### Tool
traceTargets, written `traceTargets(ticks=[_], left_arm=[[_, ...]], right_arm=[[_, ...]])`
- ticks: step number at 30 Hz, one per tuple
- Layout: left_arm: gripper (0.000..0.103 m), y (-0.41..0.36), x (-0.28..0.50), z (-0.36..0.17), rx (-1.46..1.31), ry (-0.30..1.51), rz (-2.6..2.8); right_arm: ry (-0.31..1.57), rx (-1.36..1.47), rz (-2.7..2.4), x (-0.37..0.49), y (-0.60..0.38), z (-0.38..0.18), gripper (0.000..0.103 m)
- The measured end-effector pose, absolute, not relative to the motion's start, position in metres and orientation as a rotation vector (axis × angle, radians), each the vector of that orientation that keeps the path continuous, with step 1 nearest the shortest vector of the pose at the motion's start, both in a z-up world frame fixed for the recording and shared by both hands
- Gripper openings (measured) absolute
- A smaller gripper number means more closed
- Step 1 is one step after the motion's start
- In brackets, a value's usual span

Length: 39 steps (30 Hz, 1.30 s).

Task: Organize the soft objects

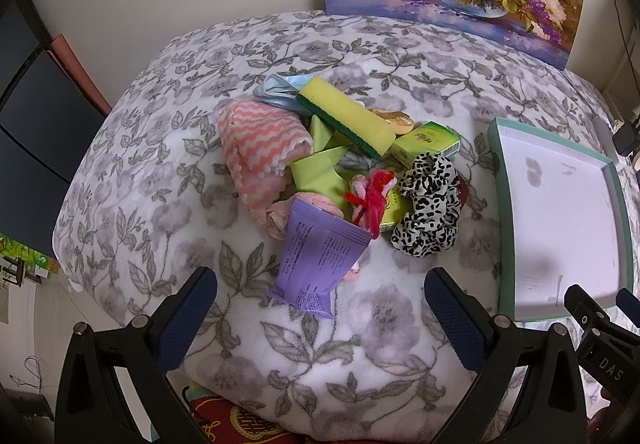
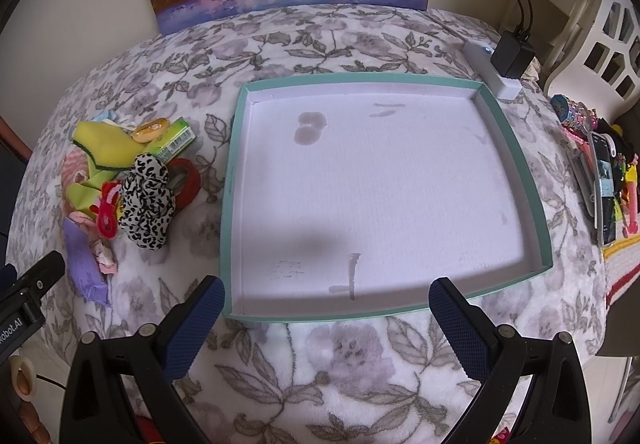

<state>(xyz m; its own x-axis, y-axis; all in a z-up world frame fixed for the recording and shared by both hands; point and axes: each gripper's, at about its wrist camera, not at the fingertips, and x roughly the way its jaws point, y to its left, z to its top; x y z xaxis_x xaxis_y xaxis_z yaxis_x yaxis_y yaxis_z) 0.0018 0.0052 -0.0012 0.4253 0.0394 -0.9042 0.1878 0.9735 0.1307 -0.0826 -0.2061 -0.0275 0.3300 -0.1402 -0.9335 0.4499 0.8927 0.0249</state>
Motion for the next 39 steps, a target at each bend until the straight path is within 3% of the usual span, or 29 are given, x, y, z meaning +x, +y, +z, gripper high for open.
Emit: traceTargets(ticks=[28, 39], left_arm=[[0.103, 0.009, 0.003, 0.000, 0.208, 1.132, -0.090], [0.103, 0.063, 0.024, -0.014, 0.093, 1.173, 0.021]], right_arm=[[1.182, 0.301, -0.389, -0.082, -0.207, -0.026, 0.103], [1.024, 0.336, -0.182, -0.056, -0.177, 0.002, 0.103]])
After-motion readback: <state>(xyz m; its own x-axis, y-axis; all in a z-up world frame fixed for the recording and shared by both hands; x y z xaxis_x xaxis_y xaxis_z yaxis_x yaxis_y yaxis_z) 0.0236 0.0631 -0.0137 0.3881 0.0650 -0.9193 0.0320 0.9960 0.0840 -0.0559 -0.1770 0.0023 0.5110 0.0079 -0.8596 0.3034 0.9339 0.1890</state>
